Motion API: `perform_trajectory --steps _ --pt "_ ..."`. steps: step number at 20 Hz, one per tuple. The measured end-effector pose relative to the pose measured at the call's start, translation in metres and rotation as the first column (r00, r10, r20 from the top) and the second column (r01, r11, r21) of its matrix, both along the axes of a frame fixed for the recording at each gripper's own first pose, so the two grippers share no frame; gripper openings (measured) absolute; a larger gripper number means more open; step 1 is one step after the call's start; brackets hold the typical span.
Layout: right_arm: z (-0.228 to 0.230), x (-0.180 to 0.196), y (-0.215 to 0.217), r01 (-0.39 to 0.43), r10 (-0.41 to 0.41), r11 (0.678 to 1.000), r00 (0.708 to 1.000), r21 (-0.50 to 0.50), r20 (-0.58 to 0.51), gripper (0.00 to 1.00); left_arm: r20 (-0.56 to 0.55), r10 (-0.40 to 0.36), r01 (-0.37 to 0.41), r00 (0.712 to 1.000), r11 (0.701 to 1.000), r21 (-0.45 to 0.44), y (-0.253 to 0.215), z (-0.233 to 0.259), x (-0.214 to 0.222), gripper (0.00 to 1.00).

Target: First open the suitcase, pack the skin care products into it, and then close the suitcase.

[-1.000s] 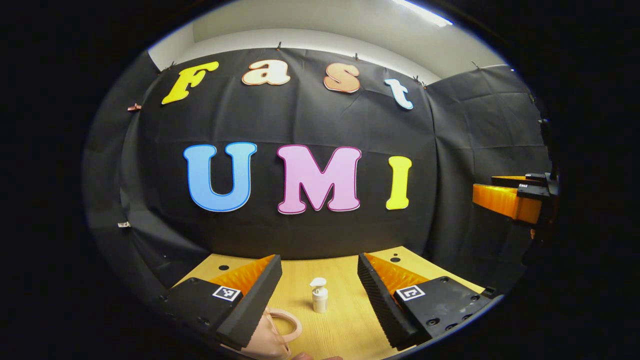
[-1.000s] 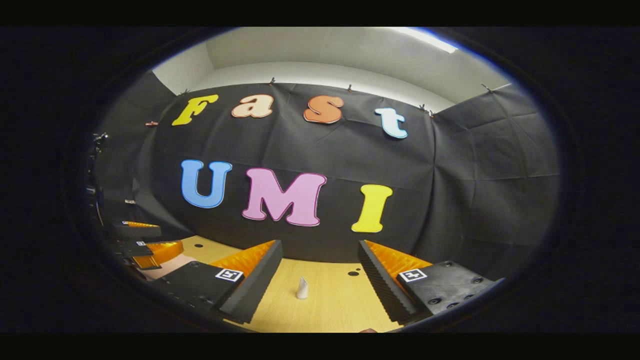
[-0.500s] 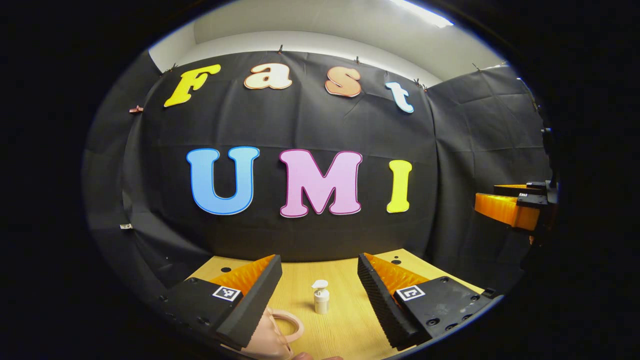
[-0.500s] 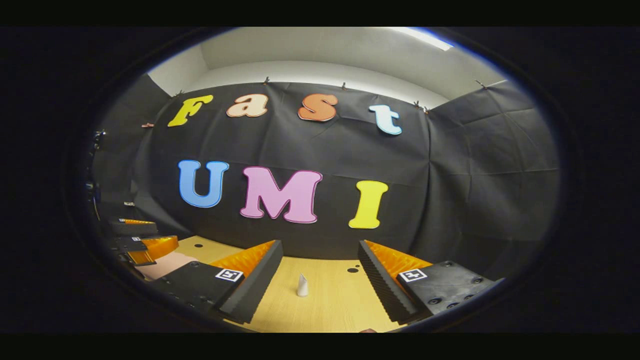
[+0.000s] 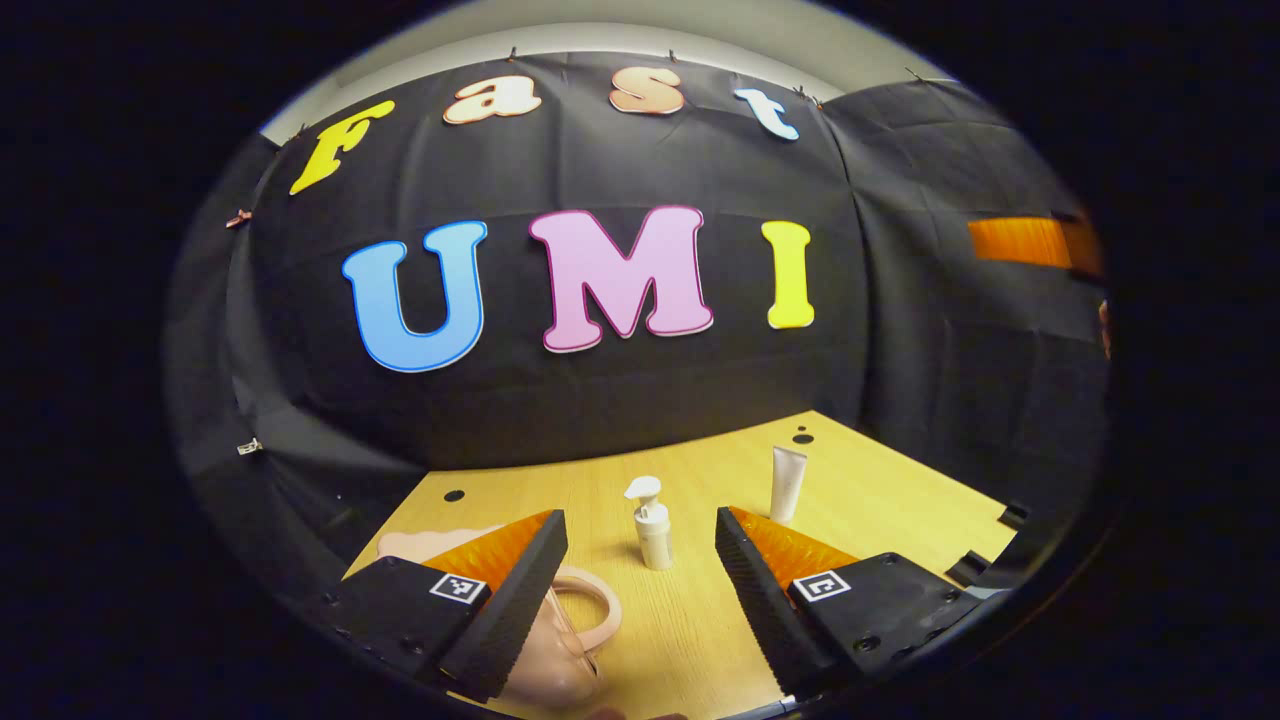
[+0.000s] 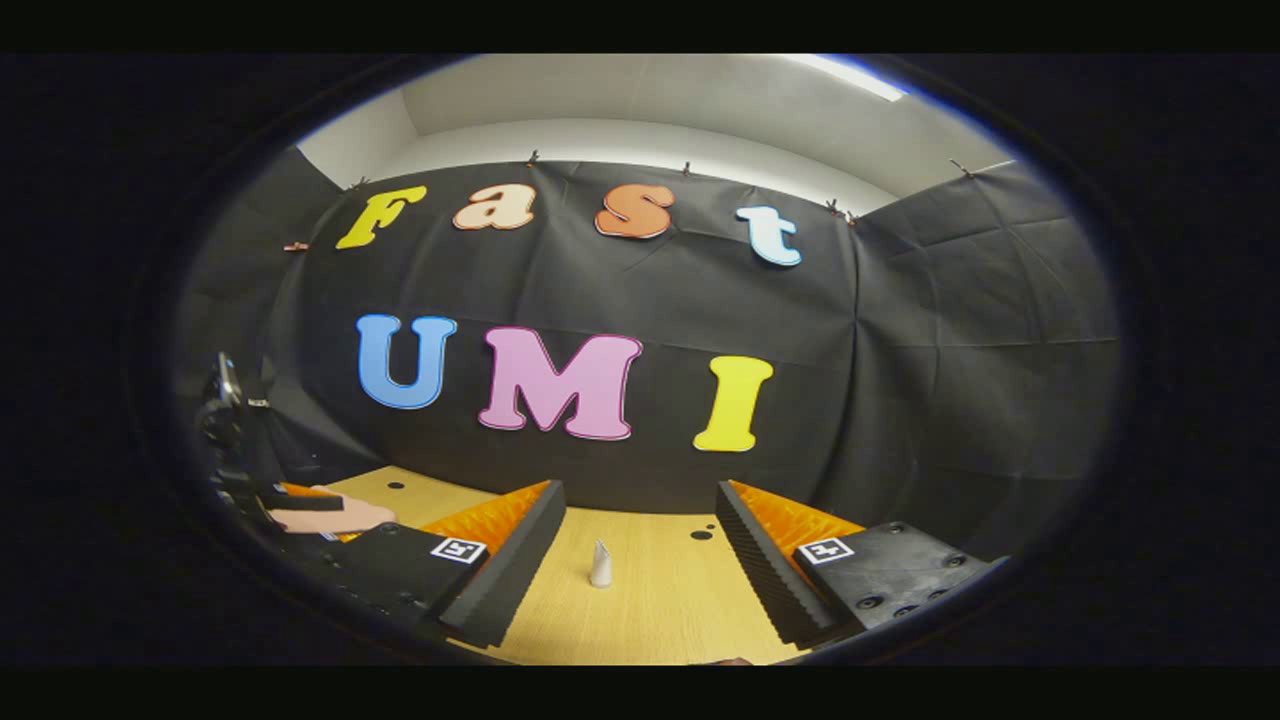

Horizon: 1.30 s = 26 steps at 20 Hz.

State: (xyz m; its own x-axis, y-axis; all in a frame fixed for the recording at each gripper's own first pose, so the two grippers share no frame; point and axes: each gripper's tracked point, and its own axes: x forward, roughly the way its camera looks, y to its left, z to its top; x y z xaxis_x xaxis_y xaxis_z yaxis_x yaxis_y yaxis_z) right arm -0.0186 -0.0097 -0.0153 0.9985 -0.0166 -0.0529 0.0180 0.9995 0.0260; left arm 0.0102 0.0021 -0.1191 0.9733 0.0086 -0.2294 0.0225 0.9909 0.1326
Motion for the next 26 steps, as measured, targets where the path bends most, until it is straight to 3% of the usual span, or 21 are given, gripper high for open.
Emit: perform_trajectory --steps 3,5,10,14,17,19,20,22,23,24,26 --pt "-0.003 -0.004 -0.003 -0.005 0.005 1.0 1.0 -0.005 -0.01 0.96 -0.1 -0.003 -0.002 0.995 0.999 -0.05 0.0 -0.046 0.015 0.95" --pt "-0.009 -0.006 -0.011 -0.007 0.006 1.0 1.0 -0.025 -0.022 0.96 -0.174 0.028 -0.045 0.984 0.994 -0.097 0.006 -0.071 0.024 0.96" --pt "-0.026 0.002 -0.041 -0.014 0.012 0.999 0.999 -0.038 -0.052 0.96 -0.277 0.181 -0.189 0.944 0.982 -0.002 0.039 -0.115 0.058 0.96" --pt "-0.046 0.031 -0.068 -0.013 0.009 0.999 0.996 -0.04 -0.088 0.95 -0.383 0.239 -0.25 0.892 0.968 0.021 0.043 -0.146 0.074 0.96" --pt "-0.055 0.052 -0.068 -0.077 0.073 0.997 0.992 -0.03 -0.103 0.97 -0.452 0.282 -0.298 0.846 0.954 0.038 0.045 -0.169 0.087 0.98" --pt "-0.068 0.07 -0.076 -0.107 0.104 0.994 0.987 -0.02 -0.125 0.97 -0.52 0.298 -0.334 0.8 0.942 0.026 0.045 -0.19 0.087 0.97" --pt "-0.074 0.076 -0.077 -0.121 0.118 0.993 0.984 -0.01 -0.133 0.97 -0.516 0.3 -0.337 0.803 0.941 0.023 0.046 -0.191 0.092 0.96" --pt "-0.083 0.084 -0.081 -0.137 0.135 0.991 0.978 -0.005 -0.156 0.97 -0.514 0.31 -0.346 0.799 0.938 0.027 0.048 -0.196 0.099 0.9" --pt "-0.085 0.086 -0.083 -0.141 0.137 0.99 0.977 -0.01 -0.164 0.99 -0.521 0.358 -0.379 0.775 0.923 0.072 0.063 -0.201 0.1 0.54" --pt "-0.083 0.086 -0.085 -0.136 0.132 0.991 0.978 -0.016 -0.161 0.97 -0.534 0.359 -0.4 0.765 0.915 0.041 0.058 -0.194 0.097 0.18" --pt "-0.081 0.084 -0.084 -0.126 0.12 0.992 0.98 -0.024 -0.16 0.97 -0.521 0.324 -0.398 0.789 0.917 -0.033 0.056 -0.172 0.099 0.15"
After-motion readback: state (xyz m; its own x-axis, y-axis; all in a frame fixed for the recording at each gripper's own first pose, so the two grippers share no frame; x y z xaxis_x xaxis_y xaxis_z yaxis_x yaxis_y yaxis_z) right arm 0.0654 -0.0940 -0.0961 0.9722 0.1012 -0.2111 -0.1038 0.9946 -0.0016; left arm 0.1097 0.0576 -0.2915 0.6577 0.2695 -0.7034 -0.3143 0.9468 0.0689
